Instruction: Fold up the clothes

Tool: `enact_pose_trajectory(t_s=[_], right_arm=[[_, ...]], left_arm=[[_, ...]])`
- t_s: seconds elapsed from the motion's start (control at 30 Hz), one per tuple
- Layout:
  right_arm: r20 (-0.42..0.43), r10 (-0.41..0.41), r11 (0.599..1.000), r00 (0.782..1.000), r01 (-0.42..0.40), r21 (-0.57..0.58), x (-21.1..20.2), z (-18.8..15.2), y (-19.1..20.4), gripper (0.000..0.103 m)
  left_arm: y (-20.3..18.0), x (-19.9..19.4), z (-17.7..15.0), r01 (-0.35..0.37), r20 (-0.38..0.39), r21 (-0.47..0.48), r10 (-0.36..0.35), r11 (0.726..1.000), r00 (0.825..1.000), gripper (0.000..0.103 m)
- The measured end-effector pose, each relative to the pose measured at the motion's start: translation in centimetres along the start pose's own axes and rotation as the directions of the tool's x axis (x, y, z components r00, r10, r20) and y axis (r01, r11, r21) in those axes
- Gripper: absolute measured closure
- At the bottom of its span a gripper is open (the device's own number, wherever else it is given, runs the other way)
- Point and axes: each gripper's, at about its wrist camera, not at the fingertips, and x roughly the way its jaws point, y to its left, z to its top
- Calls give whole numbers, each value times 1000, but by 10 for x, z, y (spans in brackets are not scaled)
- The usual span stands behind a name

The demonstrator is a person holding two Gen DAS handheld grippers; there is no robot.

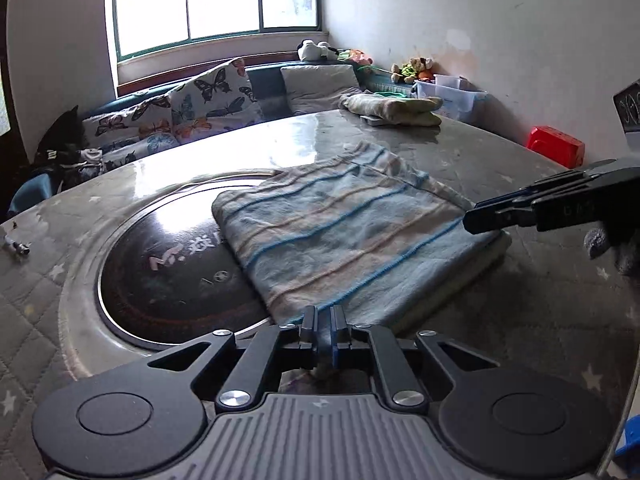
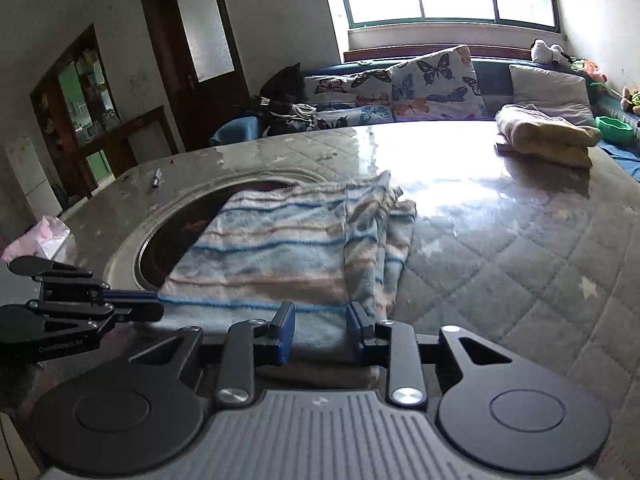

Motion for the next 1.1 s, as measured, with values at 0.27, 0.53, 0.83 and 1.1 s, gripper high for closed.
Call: enact_pose_trajectory(t_s=[0.27,0.53,0.83,1.1], right_arm=[[-1,15,1000,1000,-15,-11,35,29,-6,74],[17,-22,1000,1000,22,1,46,44,-20,74],[-32,-14,1000,999,14,-19,94,68,-28,77],[-3,0,1000,1000,0,-23,103,86,-31,76]], left_arm=[[13,19,27,-29,20,-44,30,999,999,94],[25,28,31,-49,1,-50,49,998,999,94],[36,57,42,-70,-35,-53,68,996,997,91],[49,71,65,-96,-6,-49,96,994,995,91]])
